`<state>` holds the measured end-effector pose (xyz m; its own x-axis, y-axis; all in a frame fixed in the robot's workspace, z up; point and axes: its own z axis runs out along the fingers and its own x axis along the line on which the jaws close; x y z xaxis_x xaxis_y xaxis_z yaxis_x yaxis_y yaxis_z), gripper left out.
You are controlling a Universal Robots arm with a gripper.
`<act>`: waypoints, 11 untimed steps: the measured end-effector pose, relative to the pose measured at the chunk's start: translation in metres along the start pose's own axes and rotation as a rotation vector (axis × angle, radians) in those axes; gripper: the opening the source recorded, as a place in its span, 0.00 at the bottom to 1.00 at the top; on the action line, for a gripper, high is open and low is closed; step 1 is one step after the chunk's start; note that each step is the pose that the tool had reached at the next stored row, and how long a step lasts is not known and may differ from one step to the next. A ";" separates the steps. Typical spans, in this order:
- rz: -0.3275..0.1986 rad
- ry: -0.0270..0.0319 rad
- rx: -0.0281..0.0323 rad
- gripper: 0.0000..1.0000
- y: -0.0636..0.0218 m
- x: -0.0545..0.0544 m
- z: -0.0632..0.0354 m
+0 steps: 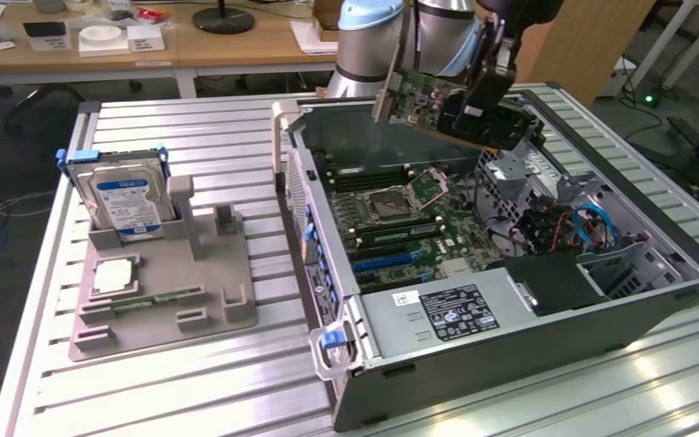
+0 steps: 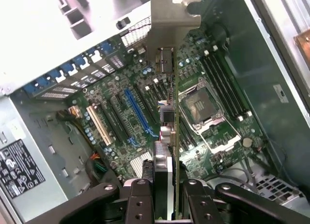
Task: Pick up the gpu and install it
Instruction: 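Insert the gpu into the slot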
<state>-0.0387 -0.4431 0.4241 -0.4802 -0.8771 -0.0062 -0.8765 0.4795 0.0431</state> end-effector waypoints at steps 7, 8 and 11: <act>-0.050 -0.0150 0.0135 0.28 -0.0001 0.000 0.0023; -0.053 -0.0173 0.0144 0.28 -0.0001 0.000 0.0028; -0.057 -0.0205 0.0216 0.28 -0.0001 0.000 0.0042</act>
<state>-0.0389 -0.4431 0.4198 -0.4297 -0.9025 -0.0285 -0.9030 0.4292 0.0205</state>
